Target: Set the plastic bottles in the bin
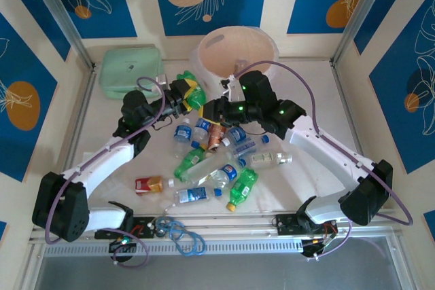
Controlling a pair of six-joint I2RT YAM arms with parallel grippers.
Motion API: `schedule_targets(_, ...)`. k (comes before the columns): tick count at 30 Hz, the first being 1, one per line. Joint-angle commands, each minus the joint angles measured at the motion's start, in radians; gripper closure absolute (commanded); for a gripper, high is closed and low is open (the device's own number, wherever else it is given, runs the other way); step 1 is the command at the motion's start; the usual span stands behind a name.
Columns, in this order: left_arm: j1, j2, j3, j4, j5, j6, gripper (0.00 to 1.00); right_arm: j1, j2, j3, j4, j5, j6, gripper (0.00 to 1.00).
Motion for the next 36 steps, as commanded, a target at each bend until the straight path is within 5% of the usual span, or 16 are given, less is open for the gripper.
schedule_targets(1, -0.024, 0.007, -0.009, 0.044, 0.03, 0.011, 0.43, -0.009, -0.016, 0.0, -0.006, 0.009, -0.003, 0.75)
schedule_targets(9, -0.024, -0.036, 0.032, -0.102, 0.026, 0.135, 0.0, -0.008, -0.022, 0.059, -0.074, 0.045, -0.035, 0.79)
schedule_targets(14, -0.022, -0.103, 0.156, -0.427, -0.012, 0.374, 0.0, -0.017, -0.012, 0.163, -0.169, 0.091, -0.093, 0.79)
schedule_targets(23, -0.018, -0.181, 0.373, -1.027, -0.3, 0.751, 0.0, -0.137, 0.044, 0.402, -0.334, 0.157, -0.168, 0.79)
schedule_targets(36, -0.018, -0.172, 0.355, -1.081, -0.299, 0.774, 0.02, -0.285, 0.182, 0.564, -0.448, 0.164, -0.18, 0.77)
